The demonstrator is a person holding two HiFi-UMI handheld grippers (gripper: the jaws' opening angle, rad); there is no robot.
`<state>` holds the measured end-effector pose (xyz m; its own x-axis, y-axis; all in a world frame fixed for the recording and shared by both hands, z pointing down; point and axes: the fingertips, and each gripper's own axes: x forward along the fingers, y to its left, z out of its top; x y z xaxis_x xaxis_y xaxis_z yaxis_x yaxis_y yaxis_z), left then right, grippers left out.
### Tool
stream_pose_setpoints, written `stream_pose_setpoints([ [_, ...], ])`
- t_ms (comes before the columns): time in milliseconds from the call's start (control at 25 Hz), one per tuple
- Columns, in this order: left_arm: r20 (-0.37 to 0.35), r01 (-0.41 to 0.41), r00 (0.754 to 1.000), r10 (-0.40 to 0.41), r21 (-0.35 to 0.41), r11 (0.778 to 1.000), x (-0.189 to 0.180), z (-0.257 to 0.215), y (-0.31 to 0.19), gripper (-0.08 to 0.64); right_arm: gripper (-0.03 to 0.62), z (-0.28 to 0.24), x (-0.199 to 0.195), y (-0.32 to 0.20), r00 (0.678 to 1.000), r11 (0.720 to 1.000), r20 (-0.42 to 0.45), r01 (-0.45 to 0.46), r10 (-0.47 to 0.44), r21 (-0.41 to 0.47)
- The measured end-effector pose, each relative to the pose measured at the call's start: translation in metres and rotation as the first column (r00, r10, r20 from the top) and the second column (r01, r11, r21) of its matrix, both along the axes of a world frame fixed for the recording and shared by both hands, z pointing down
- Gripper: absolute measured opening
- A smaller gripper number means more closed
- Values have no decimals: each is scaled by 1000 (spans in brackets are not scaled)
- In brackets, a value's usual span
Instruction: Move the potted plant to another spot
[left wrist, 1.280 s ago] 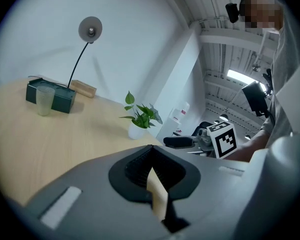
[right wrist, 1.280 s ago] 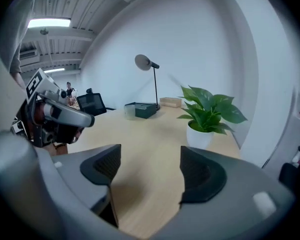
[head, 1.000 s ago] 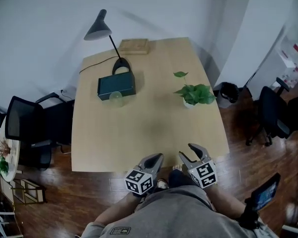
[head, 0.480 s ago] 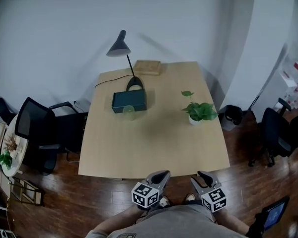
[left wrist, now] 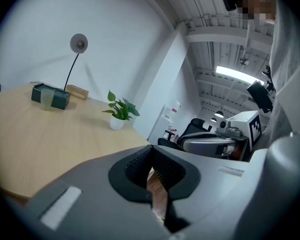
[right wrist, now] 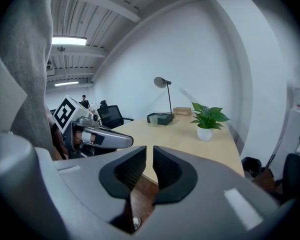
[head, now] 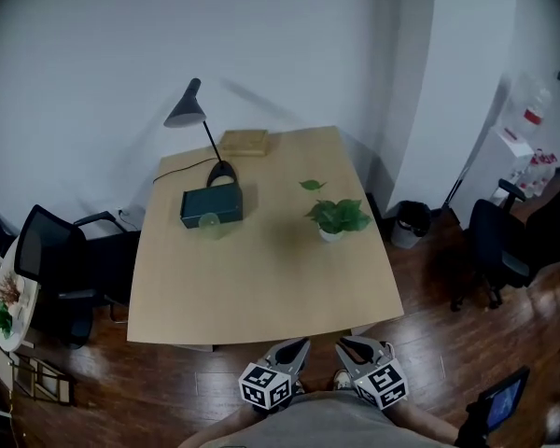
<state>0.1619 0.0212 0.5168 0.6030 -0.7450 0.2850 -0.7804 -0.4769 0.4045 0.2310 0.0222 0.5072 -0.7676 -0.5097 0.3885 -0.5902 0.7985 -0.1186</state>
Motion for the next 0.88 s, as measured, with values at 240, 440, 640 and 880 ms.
stream_pose_setpoints([
  [240,4,-1,1000,1,-5,1000,13,1,12,-8,9,2,15,5,1000,1000,1,-23,23,-11],
  [440,3,21,1000,-21,-11,1000,6,1,13,-8,6,1,10,4,1000,1000,-3,-6,6,-10],
  [640,5,48,999,-48,-11,999,-4,2,10,-9,6,-1,9,-2,1000,1000,-5,-12,12,-2],
  [880,20,59,998,-59,-12,998,-10,1,9,-8,6,-4,4,-5,1000,1000,-7,11,-11,-8],
])
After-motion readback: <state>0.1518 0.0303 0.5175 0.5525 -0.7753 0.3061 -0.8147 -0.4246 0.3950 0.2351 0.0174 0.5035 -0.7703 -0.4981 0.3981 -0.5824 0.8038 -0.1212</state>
